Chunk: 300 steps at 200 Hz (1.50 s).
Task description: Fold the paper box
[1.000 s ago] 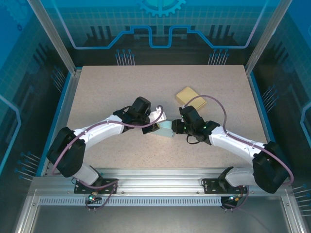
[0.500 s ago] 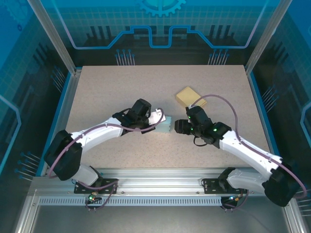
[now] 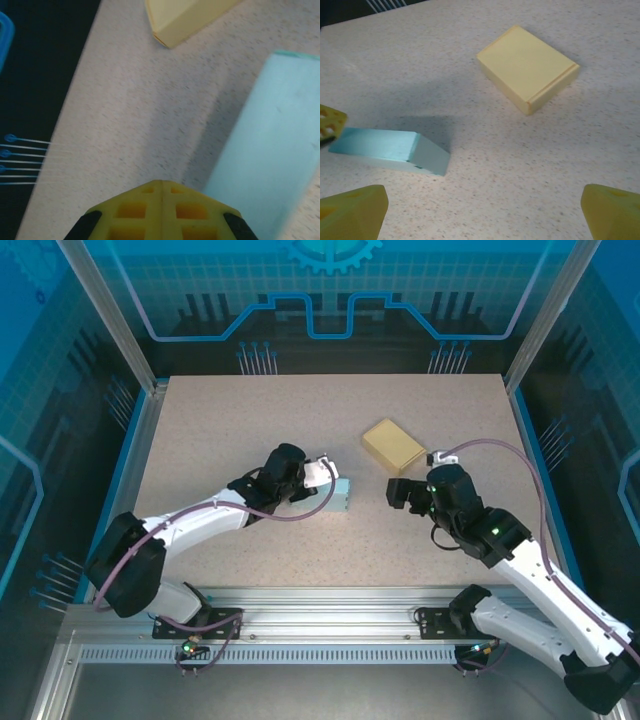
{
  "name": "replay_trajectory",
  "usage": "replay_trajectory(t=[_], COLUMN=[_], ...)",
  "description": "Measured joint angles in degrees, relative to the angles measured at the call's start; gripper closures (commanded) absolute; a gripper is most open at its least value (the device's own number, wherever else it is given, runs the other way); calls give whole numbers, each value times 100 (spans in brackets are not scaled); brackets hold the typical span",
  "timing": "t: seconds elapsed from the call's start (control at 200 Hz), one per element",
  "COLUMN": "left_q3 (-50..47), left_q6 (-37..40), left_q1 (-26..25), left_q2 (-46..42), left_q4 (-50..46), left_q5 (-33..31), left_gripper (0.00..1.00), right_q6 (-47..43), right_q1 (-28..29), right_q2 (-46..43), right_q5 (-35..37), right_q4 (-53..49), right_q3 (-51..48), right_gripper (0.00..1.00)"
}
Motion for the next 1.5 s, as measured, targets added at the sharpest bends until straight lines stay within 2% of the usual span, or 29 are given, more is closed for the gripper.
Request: replay_trajectory(t=[0.28, 0.385, 0.535, 0.59, 0.625, 0.73, 0.785, 0.925, 1.066, 1.231, 1.501], left_q3=[7, 15, 17, 17, 20, 146, 341, 1021, 1547, 1847, 1976], left_q6=[452, 575, 535, 433, 358, 175, 94, 20, 221, 337, 426], left_q1=[28, 52, 168, 249, 310, 522, 660, 975, 994, 992, 992], left_q2=[894, 1097, 942, 800, 673, 223, 37, -136, 94, 680, 1154], left_q4=[1163, 1355, 1257, 1158, 1082, 584, 133, -1064, -2214, -3027, -3447], left_q5=[-365, -455, -404, -337, -273, 234, 778, 2131, 2833, 3128, 3217], left_gripper=[96, 92, 83, 73, 64, 18, 2, 1, 1, 1, 1], right_q6=[221, 278, 323, 330, 341, 348, 354, 398, 448, 483, 525], right_q1=[-33, -39, -68, -70, -70, -70, -72, -107, -109, -118, -144], right_q2=[-402, -533, -544, -529, -516, -428, -365, -229, -205, -205, -205], right_q5=[437, 452, 457, 459, 457, 444, 431, 411, 393, 389, 367], right_q4=[-210, -223, -295, -332, -341, -348, -350, -354, -356, -356, -354], right_q3=[-164, -212, -212, -212, -212, -212, -212, -212, -212, -212, -212], right_gripper=[0, 0, 0, 0, 0, 0, 0, 0, 0, 0, 0])
